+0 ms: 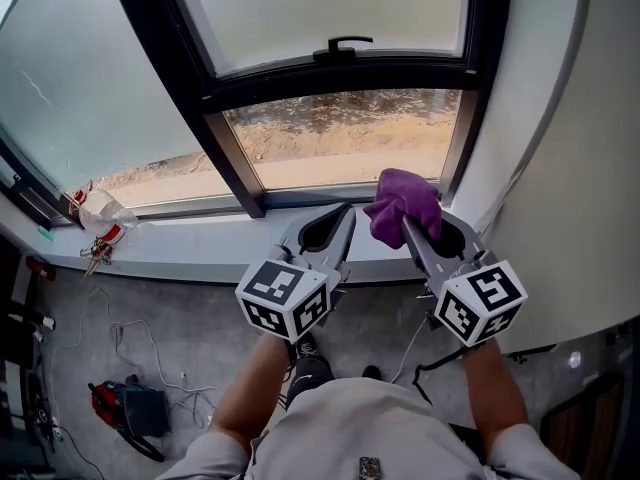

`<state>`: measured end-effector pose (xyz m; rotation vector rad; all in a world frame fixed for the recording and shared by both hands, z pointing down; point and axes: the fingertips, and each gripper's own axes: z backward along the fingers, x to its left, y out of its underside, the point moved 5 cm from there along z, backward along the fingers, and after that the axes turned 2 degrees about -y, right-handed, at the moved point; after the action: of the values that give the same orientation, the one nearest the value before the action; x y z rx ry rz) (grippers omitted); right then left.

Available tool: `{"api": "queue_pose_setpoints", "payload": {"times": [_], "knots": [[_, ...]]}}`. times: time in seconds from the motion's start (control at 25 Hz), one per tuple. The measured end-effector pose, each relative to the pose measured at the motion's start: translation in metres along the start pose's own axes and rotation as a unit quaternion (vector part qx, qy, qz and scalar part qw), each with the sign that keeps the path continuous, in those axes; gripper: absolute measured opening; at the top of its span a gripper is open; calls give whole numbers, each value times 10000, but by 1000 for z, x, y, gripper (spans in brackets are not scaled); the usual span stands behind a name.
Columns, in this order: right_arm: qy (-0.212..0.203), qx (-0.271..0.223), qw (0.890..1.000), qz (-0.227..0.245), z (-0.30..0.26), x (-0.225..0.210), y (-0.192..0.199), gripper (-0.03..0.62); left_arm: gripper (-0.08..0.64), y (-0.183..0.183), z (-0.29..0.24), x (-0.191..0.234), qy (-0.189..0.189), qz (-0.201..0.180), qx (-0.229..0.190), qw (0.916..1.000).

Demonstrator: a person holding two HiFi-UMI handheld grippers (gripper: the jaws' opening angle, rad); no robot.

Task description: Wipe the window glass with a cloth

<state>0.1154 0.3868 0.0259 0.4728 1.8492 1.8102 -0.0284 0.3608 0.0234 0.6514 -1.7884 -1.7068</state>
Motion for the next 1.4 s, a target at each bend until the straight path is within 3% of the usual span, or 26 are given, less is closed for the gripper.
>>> {"api": "queue_pose_setpoints", "payload": {"times": [0.44, 0.96, 1.2, 1.4], "knots": [[501, 269, 9984, 78, -95, -21, 22, 94, 2, 22, -44, 103, 312, 281, 38, 9991], [1515, 763, 9855, 102, -232, -52, 46, 94, 1, 51, -122, 243, 1122, 465, 523, 9912], [1830, 888, 9791, 84, -249, -87, 66, 95, 1, 77, -166, 262, 1269, 629, 656, 9877], [1801, 771, 9806, 85, -250, -146, 77, 95, 2, 94, -214, 249, 1166, 626, 667, 9890]]}}
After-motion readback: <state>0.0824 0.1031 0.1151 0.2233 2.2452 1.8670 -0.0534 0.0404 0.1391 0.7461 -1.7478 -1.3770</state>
